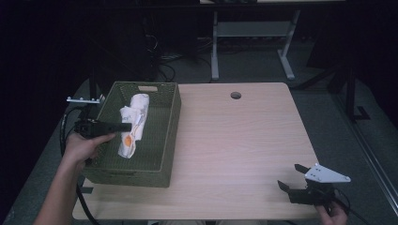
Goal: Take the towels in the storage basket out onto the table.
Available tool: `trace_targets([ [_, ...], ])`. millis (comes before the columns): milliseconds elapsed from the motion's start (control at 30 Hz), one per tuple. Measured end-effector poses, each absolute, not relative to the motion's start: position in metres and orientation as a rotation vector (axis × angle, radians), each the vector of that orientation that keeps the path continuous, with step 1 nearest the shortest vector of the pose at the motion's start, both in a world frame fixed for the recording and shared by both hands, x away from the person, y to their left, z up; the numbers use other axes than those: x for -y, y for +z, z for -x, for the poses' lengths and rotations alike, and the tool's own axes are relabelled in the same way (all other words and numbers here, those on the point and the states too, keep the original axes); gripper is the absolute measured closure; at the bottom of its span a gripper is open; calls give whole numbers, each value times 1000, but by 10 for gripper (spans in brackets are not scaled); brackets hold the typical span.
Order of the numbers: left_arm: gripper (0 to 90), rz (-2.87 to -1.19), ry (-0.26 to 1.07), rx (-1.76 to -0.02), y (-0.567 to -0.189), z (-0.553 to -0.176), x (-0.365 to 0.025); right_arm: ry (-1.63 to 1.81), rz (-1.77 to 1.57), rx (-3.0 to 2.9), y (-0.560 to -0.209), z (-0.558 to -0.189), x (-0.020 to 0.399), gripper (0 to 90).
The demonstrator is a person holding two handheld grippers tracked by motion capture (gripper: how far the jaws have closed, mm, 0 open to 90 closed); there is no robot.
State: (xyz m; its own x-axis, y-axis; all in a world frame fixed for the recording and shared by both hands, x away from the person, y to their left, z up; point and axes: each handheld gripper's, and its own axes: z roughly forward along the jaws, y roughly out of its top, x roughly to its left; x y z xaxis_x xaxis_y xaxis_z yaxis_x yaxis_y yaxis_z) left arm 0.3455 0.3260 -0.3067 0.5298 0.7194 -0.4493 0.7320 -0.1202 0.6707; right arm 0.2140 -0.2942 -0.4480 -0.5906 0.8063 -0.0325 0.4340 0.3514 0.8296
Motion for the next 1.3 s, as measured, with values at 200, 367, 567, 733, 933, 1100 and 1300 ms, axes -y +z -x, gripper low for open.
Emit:
trace_targets([
  [200,799,-1854,-6,-1169,-294,-344,-320,1146,-1086,-2168,-448,-214,295,139],
  [367,799,-1853,2,-1154,-286,-343,-315,1154,-1088,-2163,-447,-214,295,138],
  [567,799,-1866,11,-1147,-279,-343,-309,1157,-1085,-2162,-447,-213,294,139],
  [733,800,-1870,9,-1137,-276,-345,-304,1154,-1087,-2154,-446,-213,296,138],
  [933,800,-1864,4,-1130,-273,-345,-301,1162,-1091,-2154,-445,-212,296,139],
  [1100,799,-1859,-2,-1117,-270,-346,-296,1159,-1076,-2155,-445,-212,296,138],
  [1300,799,-1848,-19,-1098,-268,-350,-288,1168,-1090,-2145,-444,-210,299,138],
])
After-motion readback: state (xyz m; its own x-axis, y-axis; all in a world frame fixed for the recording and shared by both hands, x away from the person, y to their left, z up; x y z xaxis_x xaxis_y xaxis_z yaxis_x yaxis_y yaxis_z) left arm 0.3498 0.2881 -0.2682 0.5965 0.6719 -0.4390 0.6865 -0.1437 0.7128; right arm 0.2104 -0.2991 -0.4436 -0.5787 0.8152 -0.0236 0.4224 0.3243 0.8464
